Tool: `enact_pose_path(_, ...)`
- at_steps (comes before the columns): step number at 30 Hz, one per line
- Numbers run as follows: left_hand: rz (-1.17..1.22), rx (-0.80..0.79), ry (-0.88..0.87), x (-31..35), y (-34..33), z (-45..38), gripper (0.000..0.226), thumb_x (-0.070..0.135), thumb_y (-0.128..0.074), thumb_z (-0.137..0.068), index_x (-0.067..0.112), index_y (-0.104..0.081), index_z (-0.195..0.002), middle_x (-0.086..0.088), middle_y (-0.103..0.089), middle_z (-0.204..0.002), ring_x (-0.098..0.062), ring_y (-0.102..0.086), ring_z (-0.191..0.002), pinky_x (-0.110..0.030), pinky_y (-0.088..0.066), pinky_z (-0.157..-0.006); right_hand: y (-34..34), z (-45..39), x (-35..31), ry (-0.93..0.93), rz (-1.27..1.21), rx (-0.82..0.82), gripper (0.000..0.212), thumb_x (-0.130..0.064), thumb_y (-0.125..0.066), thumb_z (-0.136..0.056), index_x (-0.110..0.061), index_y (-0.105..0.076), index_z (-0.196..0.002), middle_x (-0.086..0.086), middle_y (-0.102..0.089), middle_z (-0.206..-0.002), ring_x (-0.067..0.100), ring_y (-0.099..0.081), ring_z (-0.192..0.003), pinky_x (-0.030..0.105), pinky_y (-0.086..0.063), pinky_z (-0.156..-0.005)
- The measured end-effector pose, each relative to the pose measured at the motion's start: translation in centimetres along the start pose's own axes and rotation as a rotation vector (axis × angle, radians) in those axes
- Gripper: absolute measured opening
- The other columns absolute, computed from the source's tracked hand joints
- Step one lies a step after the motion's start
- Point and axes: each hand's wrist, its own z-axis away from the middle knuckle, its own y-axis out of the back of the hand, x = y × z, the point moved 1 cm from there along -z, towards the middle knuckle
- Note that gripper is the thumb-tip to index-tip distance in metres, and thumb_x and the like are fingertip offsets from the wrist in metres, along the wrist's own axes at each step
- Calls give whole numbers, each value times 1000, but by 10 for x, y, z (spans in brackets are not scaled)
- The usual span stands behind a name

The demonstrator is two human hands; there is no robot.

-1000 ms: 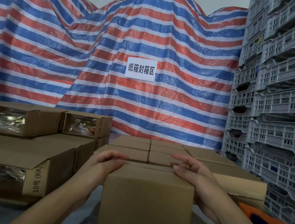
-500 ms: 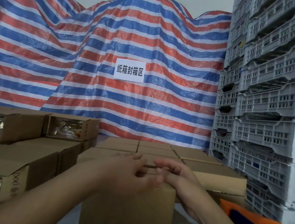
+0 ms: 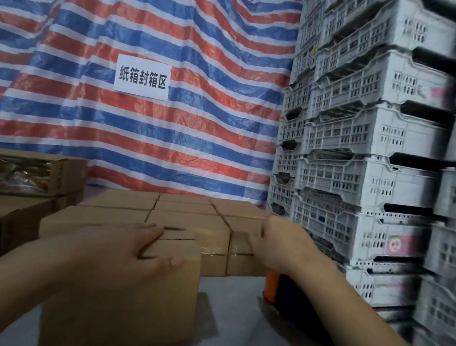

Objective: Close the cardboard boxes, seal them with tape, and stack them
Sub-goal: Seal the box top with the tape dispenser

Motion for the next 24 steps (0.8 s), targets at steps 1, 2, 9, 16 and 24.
enact_pose_path(1,-7,7,-7,0,0,0,104,88,-10,-64,39,-11,-156,11,-21,-161,-13,-28,-143,-36,-25,-114,0,3,15,-23,66,-25,28,-45,-45,-97,-24,-60,-109,5,-68,-112,25,-59,-90,30,-37,-71)
enact_pose_path(2,-7,14,-12,-1,0,1,104,88,-10,-64,39,-12,-156,11,-21,-161,-13,-27,-143,-36,-24,-114,-1,8,27,-50,133,-62,32,-47,-44,-97,-27,-60,-115,4,-67,-118,26,-61,-97,31,-37,-73)
enact_pose_path(9,41,34,-33,-5,-2,2,108,93,-10,-61,39,-12,-155,13,-21,-161,-11,-28,-143,-36,-25,-114,-18,43,70,-228,353,-125,54,-76,-39,-87,-28,-63,-95,-5,-68,-107,22,-66,-104,32,-40,-66)
enact_pose_path(16,65,28,-53,-5,-3,2,104,90,-12,-68,34,-11,-156,10,-18,-163,-11,-24,-146,-34,-22,-115,-31,65,72,-249,319,-108,41,-76,-42,-87,-36,-46,-95,-14,-51,-77,14,-66,-91,30,-41,-61)
enact_pose_path(24,261,59,-66,-9,-4,0,72,73,-13,-93,36,-18,-155,9,-20,-162,-12,-19,-148,-38,-14,-117,6,26,37,-146,-136,3,58,-71,-46,-89,-18,-66,-77,1,-66,-59,10,-63,-53,29,-45,-54)
